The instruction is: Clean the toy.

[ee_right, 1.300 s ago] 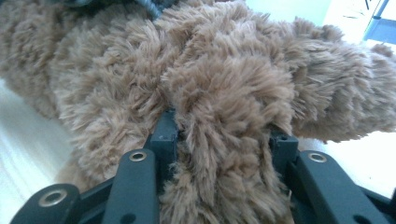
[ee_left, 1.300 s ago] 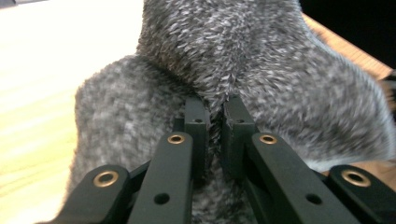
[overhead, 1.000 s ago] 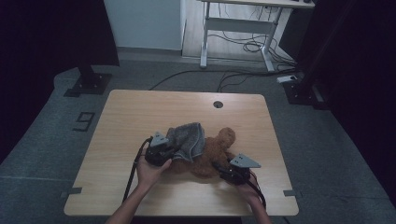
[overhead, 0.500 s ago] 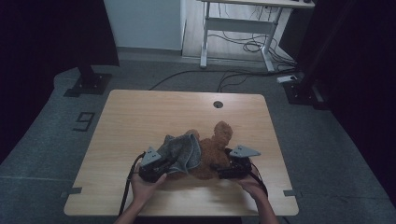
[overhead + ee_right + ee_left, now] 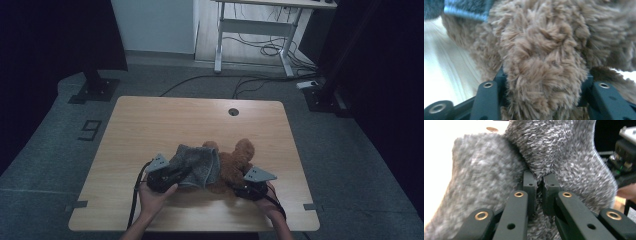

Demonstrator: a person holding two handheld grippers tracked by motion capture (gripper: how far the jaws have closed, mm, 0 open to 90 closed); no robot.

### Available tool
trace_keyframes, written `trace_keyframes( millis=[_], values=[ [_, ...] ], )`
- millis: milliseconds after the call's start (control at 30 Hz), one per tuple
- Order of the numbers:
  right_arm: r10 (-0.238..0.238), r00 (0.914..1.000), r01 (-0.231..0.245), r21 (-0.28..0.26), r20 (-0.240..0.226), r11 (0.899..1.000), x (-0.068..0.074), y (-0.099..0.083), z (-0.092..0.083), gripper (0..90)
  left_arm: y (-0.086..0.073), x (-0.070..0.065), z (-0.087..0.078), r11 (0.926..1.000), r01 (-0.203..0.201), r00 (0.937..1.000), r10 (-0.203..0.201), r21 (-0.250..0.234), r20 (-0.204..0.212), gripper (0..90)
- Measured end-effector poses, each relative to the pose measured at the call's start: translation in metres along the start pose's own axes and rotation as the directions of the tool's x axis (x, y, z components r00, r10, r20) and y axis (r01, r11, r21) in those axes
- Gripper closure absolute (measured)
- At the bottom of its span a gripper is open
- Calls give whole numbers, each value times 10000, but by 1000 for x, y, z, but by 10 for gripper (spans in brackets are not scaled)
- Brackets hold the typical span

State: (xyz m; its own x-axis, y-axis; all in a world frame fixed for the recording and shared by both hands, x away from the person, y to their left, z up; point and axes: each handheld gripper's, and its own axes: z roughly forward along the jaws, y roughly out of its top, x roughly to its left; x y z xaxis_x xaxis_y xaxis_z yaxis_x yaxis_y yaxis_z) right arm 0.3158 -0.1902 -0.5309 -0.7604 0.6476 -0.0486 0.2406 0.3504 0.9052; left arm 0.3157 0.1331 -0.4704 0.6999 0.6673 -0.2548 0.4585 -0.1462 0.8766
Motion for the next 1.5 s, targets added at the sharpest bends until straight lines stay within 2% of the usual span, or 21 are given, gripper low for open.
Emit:
trace_keyframes(
  millis=[100, 200, 267, 333, 400, 433, 500, 567, 633, 733, 800, 933, 967, 1033, 1100, 1167, 1267, 1367, 1433, 1500],
  values=[
    [-175, 9997, 178, -140, 172, 9997, 3, -3, 0, 494, 22, -16, 7, 9991, -351, 9994, 351, -234, -4, 830],
    [-347, 9988, 351, -109, 337, 9993, 5, -2, 0, 494, 44, -38, 23, 9959, -826, 9964, 832, -365, 137, 829],
    [-335, 9986, 340, -121, 413, 9993, 6, -2, 0, 494, 58, -53, 40, 9933, -1137, 9933, 1141, -212, 193, 829],
    [-268, 9983, 276, -145, 510, 9995, 6, -3, 1, 494, 67, -65, 62, 9919, -1254, 9919, 1249, 207, 250, 829],
    [-187, 9976, 201, -197, 660, 9996, 6, -3, 2, 494, 70, -74, 85, 9867, -1429, 9897, 1423, 778, 137, 828],
    [-193, 9971, 207, -180, 739, 9996, 7, -3, 3, 495, 68, -76, 98, 9811, -1511, 9882, 1530, 1209, -70, 828],
    [-190, 9957, 213, -237, 904, 9995, 8, -3, 4, 495, 61, -74, 111, 9756, -1452, 9882, 1513, 1645, -248, 830],
    [-237, 9941, 258, -189, 1056, 9995, 8, -4, 5, 498, 53, -69, 116, 9794, -1298, 9906, 1351, 1549, -238, 834],
    [-295, 9929, 321, -205, 1157, 9993, 9, -5, 7, 501, 48, -66, 112, 9815, -1283, 9909, 1329, 1422, -227, 837],
    [-581, 9889, 607, -149, 1368, 9980, 12, -4, 7, 503, 44, -65, 102, 9778, -1562, 9858, 1631, 1396, -394, 840],
    [-651, 9879, 678, -139, 1410, 9976, 13, -4, 7, 504, 41, -60, 92, 9801, -1469, 9872, 1538, 1333, -429, 840],
    [-633, 9886, 670, -222, 1366, 9975, 12, -5, 6, 507, 34, -43, 69, 9813, -1417, 9830, 1550, 1300, -982, 842],
    [-619, 9891, 658, -252, 1340, 9975, 12, -6, 6, 507, 32, -36, 63, 9840, -1290, 9846, 1418, 1227, -1022, 843],
    [-628, 9901, 673, -319, 1259, 9972, 11, -6, 5, 507, 29, -24, 50, 9902, -930, 9915, 1016, 1038, -810, 845],
    [-606, 9906, 651, -333, 1227, 9973, 11, -6, 5, 507, 27, -18, 37, 9931, -830, 9934, 891, 833, -729, 846],
    [-582, 9906, 628, -334, 1236, 9975, 11, -6, 5, 508, 24, -15, 25, 9942, -843, 9921, 899, 666, -871, 846],
    [-572, 9908, 618, -338, 1222, 9975, 10, -7, 4, 508, 16, -1, 8, 9965, -667, 9861, 736, 505, -1488, 846],
    [-596, 9911, 647, -400, 1188, 9971, 11, -9, 4, 508, 6, 20, -7, 9993, -38, 9872, 99, 385, -1591, 843],
    [-663, 9909, 712, -382, 1168, 9967, 11, -9, 3, 508, 0, 31, -13, 9988, 258, 9836, -178, 425, -1797, 843],
    [-627, 9914, 675, -383, 1150, 9970, 11, -9, 3, 508, -4, 40, -16, 9974, 393, 9779, -259, 606, -2073, 843]
  ],
)
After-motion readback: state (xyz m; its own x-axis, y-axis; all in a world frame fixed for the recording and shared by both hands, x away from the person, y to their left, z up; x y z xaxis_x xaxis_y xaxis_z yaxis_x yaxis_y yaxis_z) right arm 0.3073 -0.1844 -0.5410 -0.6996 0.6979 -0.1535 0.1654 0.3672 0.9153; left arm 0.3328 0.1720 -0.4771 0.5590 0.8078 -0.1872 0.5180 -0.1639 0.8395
